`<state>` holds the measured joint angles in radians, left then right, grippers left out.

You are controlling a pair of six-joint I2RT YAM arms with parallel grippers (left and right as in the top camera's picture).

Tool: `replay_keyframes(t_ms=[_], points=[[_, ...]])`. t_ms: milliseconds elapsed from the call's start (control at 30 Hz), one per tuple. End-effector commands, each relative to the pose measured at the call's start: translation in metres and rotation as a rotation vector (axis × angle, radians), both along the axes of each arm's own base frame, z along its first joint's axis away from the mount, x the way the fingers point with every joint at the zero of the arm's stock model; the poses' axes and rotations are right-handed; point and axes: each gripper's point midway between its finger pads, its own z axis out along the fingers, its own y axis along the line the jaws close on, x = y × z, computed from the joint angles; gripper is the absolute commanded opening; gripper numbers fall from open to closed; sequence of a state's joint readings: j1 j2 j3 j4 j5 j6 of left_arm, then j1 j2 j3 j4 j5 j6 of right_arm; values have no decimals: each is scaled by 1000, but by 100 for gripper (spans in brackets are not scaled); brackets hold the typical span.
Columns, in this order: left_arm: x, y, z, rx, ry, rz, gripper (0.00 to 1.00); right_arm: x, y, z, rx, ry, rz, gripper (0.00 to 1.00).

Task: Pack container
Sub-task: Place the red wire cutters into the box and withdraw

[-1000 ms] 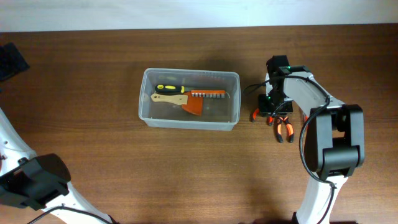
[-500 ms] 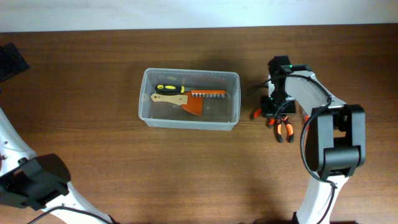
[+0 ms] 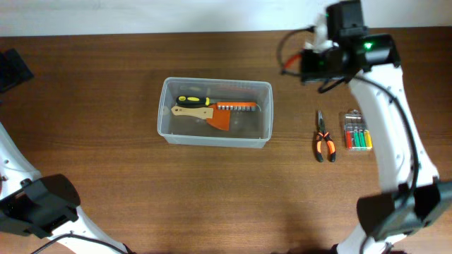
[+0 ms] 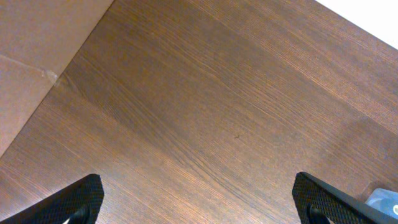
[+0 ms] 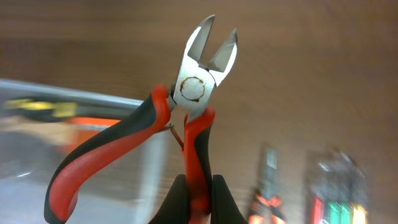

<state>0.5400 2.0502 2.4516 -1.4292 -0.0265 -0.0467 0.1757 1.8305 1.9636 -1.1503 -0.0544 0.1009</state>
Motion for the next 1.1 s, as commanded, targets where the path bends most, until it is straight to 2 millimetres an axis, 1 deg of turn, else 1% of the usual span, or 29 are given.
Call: replay_keyframes(t_ms=[0, 67, 133, 267, 333, 433, 533, 600, 700, 767, 833, 900, 1000, 1067], points=[[-1, 0, 0, -8, -3, 10, 99, -18, 72, -6, 1, 8, 231, 4], [-1, 0, 0, -8, -3, 10, 99, -25, 104, -14, -57, -8, 377, 4], [-1, 1, 0, -8, -3, 10, 99, -28, 129, -25, -126, -23, 483, 4], [-1, 0, 0, -8, -3, 10, 99, -29, 165, -53, -201, -27, 623, 4], [-1, 0, 0, -8, -3, 10, 99, -28, 179, -73, -219, -8, 673, 4], [-1, 0, 0, -8, -3, 10, 99, -31, 194, -101, -229, 31, 747, 4], [-1, 0, 0, -8, -3, 10, 99, -40, 209, -131, -238, 81, 851, 4], [-1, 1, 0, -8, -3, 10, 99, -45, 215, -148, -270, 100, 931, 4], [-1, 0, 0, -8, -3, 10, 99, -51, 222, -173, -348, 101, 1131, 4], [-1, 0, 0, -8, -3, 10, 99, -56, 227, -184, -381, 87, 1280, 4], [-1, 0, 0, -8, -3, 10, 99, -63, 234, -193, -377, 62, 1429, 4], [-1, 0, 0, -8, -3, 10, 99, -69, 240, -197, -356, 35, 1535, 4], [-1, 0, 0, -8, -3, 10, 99, -75, 249, -197, -326, 6, 1598, 4], [-1, 0, 0, -8, -3, 10, 99, -73, 253, -196, -330, -15, 1598, 4]])
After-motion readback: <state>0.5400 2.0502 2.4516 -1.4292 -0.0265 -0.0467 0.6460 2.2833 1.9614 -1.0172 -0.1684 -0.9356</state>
